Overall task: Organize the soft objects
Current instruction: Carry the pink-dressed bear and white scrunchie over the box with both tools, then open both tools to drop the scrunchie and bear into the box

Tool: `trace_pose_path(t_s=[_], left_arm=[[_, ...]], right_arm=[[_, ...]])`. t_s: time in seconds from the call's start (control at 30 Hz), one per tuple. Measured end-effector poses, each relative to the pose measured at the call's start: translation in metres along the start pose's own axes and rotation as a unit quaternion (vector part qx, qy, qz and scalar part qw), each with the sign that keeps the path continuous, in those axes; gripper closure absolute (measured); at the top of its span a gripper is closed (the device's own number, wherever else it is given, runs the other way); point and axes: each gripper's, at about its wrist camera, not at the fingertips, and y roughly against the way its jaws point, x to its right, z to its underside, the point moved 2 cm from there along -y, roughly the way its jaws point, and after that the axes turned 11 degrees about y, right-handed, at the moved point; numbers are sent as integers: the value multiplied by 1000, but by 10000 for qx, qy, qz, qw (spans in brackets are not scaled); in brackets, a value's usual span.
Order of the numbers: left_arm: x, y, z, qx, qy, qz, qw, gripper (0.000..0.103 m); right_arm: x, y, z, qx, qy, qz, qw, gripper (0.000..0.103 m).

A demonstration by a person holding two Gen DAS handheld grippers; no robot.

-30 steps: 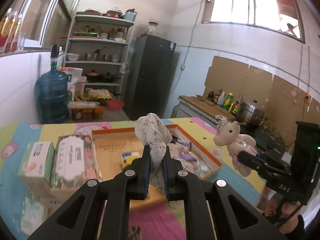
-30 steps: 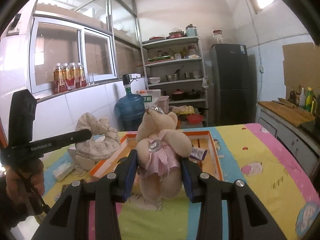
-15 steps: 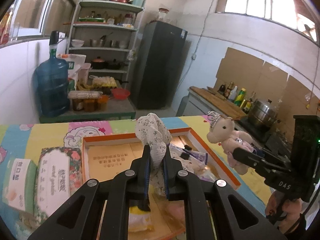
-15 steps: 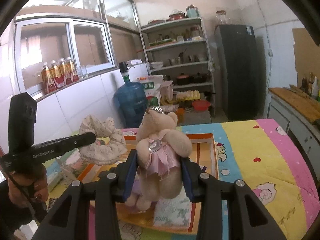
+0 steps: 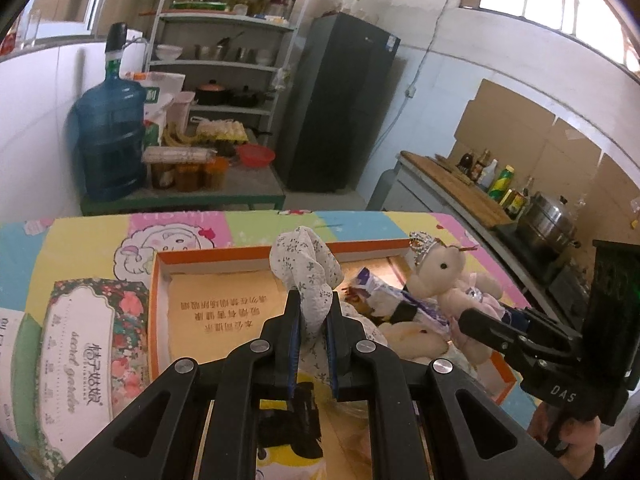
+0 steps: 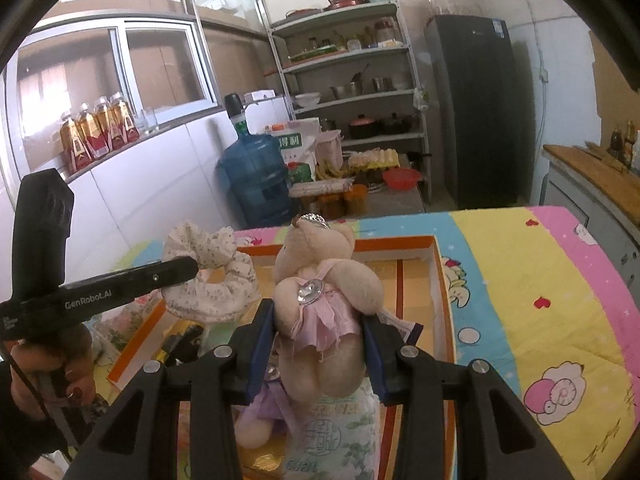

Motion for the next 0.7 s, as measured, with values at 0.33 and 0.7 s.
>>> trace_pose_path(t_s=[0.33, 0.7], left_arm=[[-5, -23, 8, -289, 81, -75, 9995, 92], [-8, -24, 13, -324, 199, -52, 9993, 46]], right_arm=[[1, -14, 9, -172, -3, -31, 9998, 57], [-5, -11, 15, -190, 4, -40, 9998, 47]])
